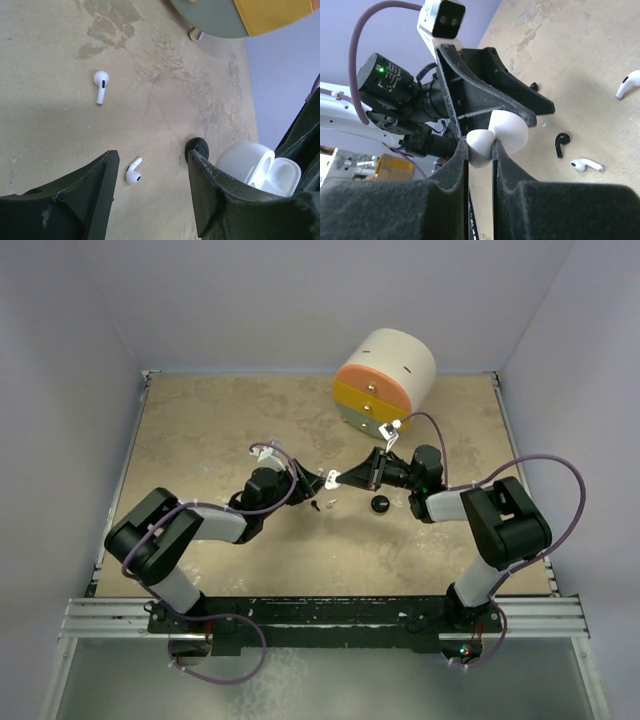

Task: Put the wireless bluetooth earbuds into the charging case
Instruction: Open the charging case, then pick up the earbud from the center of the board.

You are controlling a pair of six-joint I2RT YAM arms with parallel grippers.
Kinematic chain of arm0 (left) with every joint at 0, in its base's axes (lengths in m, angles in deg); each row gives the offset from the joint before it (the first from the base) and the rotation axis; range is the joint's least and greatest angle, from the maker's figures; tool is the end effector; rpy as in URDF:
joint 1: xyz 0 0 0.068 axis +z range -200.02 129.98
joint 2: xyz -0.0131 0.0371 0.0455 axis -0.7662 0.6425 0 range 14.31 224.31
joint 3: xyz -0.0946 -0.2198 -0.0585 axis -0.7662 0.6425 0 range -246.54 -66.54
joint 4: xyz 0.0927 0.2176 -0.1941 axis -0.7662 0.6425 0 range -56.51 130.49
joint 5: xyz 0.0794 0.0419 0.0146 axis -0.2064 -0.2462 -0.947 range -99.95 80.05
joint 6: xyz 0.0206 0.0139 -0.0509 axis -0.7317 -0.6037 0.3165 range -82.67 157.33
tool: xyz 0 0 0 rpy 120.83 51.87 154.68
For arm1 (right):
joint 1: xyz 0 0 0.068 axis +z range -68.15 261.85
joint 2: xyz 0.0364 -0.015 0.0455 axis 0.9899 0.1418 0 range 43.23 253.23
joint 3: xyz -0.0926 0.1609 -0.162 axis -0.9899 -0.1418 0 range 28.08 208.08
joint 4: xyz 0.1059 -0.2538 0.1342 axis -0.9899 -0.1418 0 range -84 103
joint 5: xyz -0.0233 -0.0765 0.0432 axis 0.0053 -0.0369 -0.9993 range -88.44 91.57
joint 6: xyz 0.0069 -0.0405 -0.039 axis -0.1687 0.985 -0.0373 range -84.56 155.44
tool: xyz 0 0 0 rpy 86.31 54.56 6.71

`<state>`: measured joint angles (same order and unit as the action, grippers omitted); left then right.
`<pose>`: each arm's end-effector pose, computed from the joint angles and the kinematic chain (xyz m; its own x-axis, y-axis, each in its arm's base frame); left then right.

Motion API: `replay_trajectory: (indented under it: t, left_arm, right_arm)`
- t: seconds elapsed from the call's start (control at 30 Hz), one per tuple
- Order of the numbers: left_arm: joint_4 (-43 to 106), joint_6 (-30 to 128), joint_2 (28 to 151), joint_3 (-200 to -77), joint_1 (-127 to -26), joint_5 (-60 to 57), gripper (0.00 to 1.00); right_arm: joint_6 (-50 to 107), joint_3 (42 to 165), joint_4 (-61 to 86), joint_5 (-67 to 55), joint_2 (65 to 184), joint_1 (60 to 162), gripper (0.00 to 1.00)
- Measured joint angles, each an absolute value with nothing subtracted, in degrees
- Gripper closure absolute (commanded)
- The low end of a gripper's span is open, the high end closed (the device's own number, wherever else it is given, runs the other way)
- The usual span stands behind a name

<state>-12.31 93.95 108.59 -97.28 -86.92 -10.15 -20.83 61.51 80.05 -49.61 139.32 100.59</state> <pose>0.2637 -0.1978 0.0801 -0.6332 -0.5687 -0.5250 0.1253 0.5940 -0.7947 0.3036 0.1356 0.1243 -0.7392 0.2998 -0.6031 -0.5804 0.1706 0.7962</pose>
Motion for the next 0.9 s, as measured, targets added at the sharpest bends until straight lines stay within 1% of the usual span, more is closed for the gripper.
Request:
replay_trajectory:
  t: [0.13,0.33,0.5,0.67,0.9]
  left_arm:
    - [-7.83,93.95,103.52,-95.84,-85.90,-12.71,0.44]
    - [4.61,93.69,88.02,-93.18,-85.33,-20.97,0.44]
    - [11.52,93.25,78.32,-91.47,-85.33,-24.84,0.44]
    - [15.32,92.18,77.77,-90.68,-85.33,-25.56,0.45]
    - [18.71,88.68,82.84,-91.69,-87.40,-27.16,0.45]
  right_arm:
    - [-23.21,61.60,80.47,-50.25,140.68,100.59,1.00]
    - [-27.69,61.58,80.51,-49.26,141.57,100.59,1.00]
    - [-34.09,59.13,88.22,-48.78,144.28,100.48,1.00]
    - [-38.82,55.24,95.92,-48.83,148.13,100.46,1.00]
    - [-41.29,51.61,101.49,-48.91,149.57,100.11,1.00]
